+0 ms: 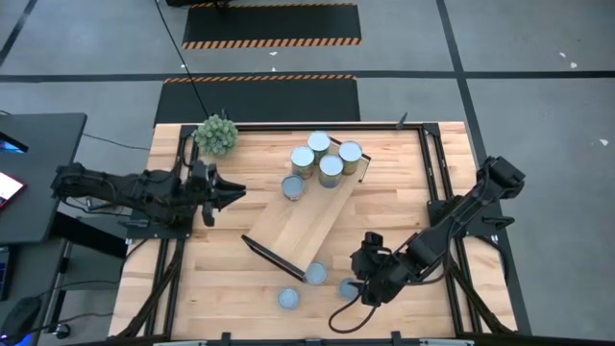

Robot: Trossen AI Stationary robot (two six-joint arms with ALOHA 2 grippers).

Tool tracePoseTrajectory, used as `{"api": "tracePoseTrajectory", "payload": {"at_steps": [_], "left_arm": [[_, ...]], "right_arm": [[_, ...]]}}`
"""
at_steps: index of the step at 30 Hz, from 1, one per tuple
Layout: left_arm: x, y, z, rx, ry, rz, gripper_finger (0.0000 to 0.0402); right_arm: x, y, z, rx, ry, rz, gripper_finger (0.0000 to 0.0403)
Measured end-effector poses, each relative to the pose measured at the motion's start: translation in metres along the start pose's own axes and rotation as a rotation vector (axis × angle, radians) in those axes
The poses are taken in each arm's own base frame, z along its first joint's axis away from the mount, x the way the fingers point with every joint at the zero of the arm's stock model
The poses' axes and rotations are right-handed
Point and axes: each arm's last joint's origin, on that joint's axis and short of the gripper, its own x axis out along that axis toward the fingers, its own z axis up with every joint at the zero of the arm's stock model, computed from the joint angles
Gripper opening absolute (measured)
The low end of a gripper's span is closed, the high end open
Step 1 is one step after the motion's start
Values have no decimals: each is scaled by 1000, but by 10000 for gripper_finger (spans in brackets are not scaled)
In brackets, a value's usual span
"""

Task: Pick and place cans onto a shelf
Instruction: Put the canned mixed vegetables on the shelf

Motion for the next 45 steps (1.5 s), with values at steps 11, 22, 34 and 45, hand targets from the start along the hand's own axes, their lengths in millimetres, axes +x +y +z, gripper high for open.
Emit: {"api": "tracePoseTrajectory", "payload": {"at_steps": [11,22,34,45], "left_arm": [[-13,10,-9,-113,-95,-46,89],[-13,11,-10,-143,-85,-35,89],[-12,13,-12,-133,-74,-2,104],[-12,15,-16,-151,-41,26,132]], "right_arm": [[-2,4,-26,83,-67,-93,348],[30,-9,-35,56,-74,18,378],[56,-28,-24,-8,-106,4,399],[74,-40,-45,-26,-175,144,400]]}}
